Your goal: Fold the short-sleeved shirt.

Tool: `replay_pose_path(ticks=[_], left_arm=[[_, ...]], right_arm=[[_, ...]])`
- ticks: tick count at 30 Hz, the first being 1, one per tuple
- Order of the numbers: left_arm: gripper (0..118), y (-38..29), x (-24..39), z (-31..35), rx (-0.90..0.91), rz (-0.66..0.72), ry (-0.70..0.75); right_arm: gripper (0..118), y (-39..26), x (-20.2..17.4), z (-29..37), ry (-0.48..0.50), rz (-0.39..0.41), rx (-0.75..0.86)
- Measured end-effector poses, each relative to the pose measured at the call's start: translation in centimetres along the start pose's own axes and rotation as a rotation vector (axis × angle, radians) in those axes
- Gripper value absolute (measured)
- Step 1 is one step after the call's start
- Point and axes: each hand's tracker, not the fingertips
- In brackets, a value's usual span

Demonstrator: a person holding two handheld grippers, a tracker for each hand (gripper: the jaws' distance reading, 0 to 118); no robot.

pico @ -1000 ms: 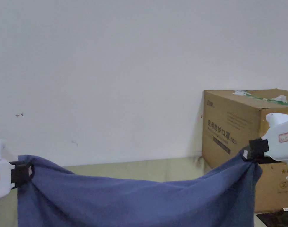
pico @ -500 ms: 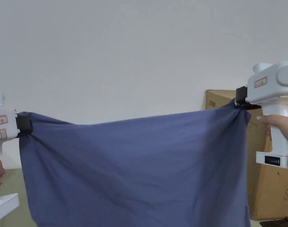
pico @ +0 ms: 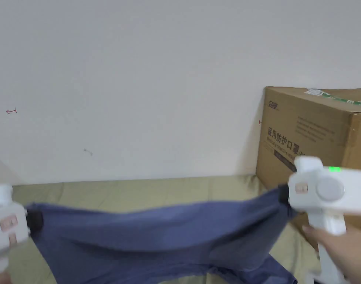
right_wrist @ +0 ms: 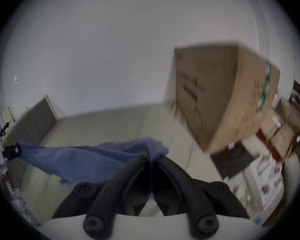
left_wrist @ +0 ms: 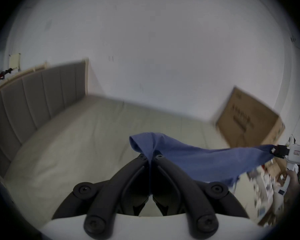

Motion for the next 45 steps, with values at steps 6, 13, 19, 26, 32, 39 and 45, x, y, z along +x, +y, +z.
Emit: replay_pose_path(ticks=[6, 13, 19, 26, 32, 39, 45], left_arm=[[1, -13.8, -2.5, 3.0, -0.239, -0.035, -0.061], [1, -19.9, -5.5, 15.3, -0.164, 0.027, -0.055], [1, -19.6, -3.8, 22.0, -0.084, 0.012, -0.062], [1, -19.0, -2.6, 16.3, -0.336, -0.017, -0.061], [62, -19.9, -2.9, 9.8, -0.438, -0.010, -0.020], [115, -17.6, -0.6, 13.0, -0.299, 0.024, -0.114], [106, -16.0, 2.3, 17.1, 0.063, -0.015, -0.179]], right_arm=[[1, -16.9, 5.1, 1.2, 0.023, -0.133, -0.269], [1, -26.0, 10.4, 14.4, 0.053, -0.209, -0.250], [1, -27.4, 10.6, 21.8, 0.048, -0.202, -0.211], [2, -28.5, 10.6, 18.8, 0.043, -0.196, -0.301], [51, -28.8, 10.6, 13.7, -0.026, -0.257, -0.409], [100, -25.3, 6.9, 17.2, -0.032, -0.122, -0.268], [96, -21.4, 1.5, 23.1, 0.176, -0.079, 0.195]])
